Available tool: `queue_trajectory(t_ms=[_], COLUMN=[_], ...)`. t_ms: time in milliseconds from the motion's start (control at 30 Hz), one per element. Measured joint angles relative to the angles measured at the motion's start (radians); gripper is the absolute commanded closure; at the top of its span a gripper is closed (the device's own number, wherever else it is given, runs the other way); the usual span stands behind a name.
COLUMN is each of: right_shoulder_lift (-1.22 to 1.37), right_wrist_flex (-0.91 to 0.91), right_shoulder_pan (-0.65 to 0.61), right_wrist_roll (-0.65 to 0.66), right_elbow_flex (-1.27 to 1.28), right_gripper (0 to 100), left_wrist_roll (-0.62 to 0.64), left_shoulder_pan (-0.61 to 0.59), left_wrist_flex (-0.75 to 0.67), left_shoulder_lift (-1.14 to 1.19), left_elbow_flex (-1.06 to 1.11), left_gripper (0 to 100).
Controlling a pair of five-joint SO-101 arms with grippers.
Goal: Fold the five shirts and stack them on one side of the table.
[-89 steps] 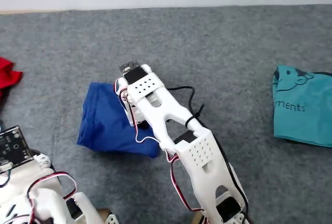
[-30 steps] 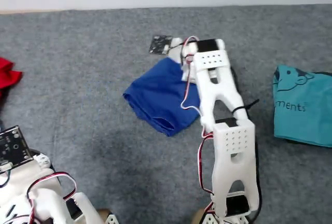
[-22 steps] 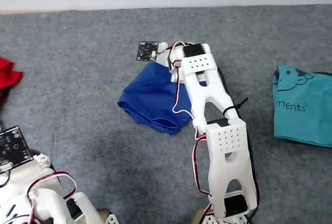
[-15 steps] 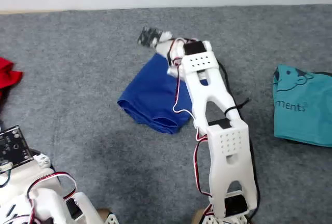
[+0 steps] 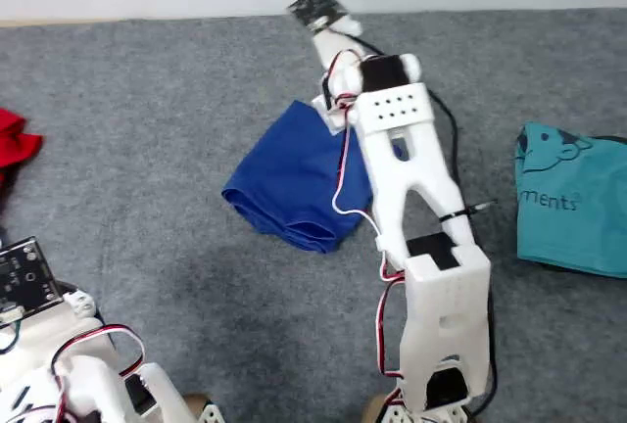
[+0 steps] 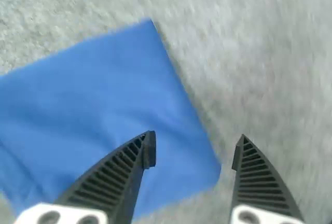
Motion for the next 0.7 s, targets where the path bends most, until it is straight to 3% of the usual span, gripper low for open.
queue_trajectory(t_ms=[333,533,700], right_shoulder_lift=[-0.092,-0.180,-0.324], right_wrist_flex=[0.316,0.327,0.327], right_shoulder_pan=[0.041,0.098,0.095], right_wrist_roll=[-0.224,-0.302,-0.310], right_elbow_flex=[0.000,0.006,0.166], right_gripper=[76.4,88.2,88.7], left_wrist_roll=[0.000,0.000,0.000], left_shoulder_pan=[0.000,0.000,0.000], left_wrist_flex=[0.000,0.000,0.000], left_shoulder_lift=[0.000,0.000,0.000], left_elbow_flex=[0.000,0.023,0.023], left_gripper=[100,100,100])
